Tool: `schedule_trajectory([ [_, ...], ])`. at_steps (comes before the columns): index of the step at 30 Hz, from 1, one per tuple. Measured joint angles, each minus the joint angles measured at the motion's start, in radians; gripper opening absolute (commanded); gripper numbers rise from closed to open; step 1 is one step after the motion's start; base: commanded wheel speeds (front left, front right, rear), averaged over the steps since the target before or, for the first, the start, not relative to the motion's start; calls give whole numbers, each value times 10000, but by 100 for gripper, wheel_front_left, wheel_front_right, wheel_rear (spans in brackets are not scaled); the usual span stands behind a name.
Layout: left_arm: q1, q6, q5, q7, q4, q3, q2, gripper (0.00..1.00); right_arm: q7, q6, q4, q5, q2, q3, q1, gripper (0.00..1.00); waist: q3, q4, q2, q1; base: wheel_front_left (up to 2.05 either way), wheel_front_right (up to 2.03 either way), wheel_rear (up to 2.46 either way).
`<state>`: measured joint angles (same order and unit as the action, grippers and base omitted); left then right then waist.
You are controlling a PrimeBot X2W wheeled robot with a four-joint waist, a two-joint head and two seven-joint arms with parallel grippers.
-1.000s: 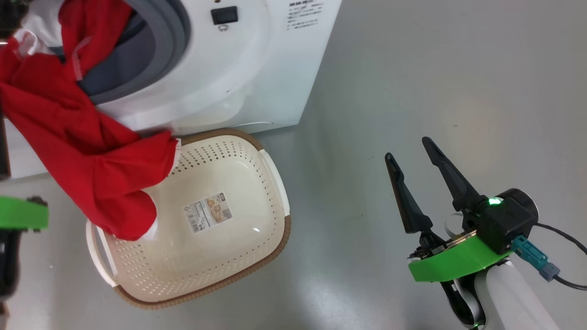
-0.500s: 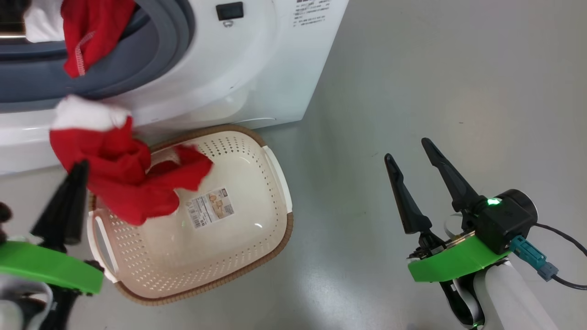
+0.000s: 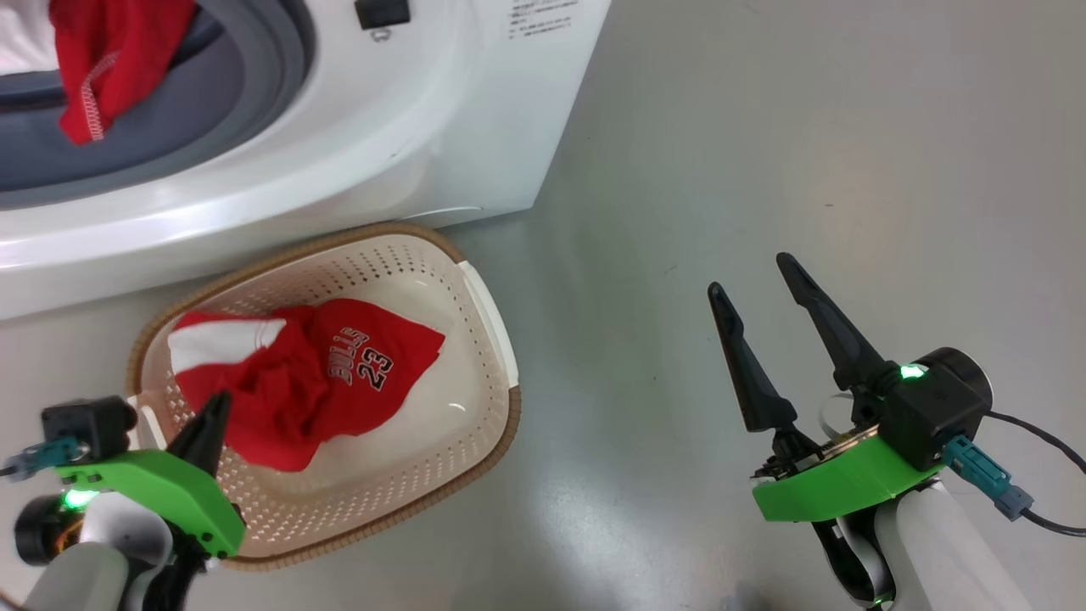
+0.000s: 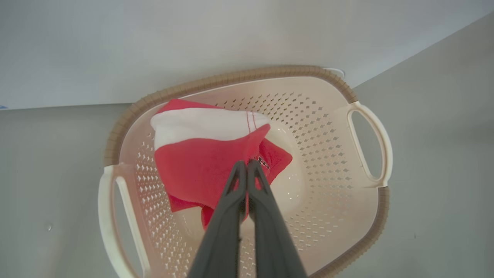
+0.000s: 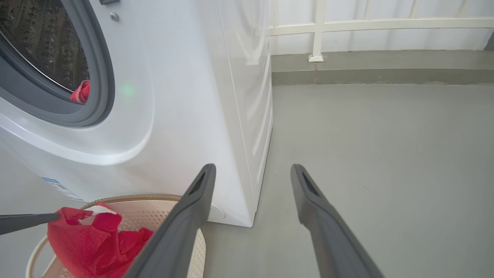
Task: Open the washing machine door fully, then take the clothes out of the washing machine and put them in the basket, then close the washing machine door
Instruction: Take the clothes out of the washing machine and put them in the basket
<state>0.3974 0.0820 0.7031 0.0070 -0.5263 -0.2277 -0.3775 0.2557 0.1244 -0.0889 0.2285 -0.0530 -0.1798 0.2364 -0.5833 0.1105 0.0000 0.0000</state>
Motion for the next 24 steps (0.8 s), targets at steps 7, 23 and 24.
schedule_trajectory([
  [7, 1247, 330, -54, 8, -3009, -639, 570, 0, 0, 0, 48, 6, 0, -42, 122, 100, -171, 165, 0, 0, 0, 0, 0],
  [23, 2660, 431, 40, -644, -5572, -2378, 1154, 30, 0, 0, 56, 19, 2, -215, 168, 100, -244, 288, 0, -1, 0, 0, 0],
  [24, 2660, 431, 92, -723, -5576, -2466, 1152, 55, 0, 0, 36, 19, 2, -207, 168, 100, -214, 280, 0, 0, 0, 0, 0],
])
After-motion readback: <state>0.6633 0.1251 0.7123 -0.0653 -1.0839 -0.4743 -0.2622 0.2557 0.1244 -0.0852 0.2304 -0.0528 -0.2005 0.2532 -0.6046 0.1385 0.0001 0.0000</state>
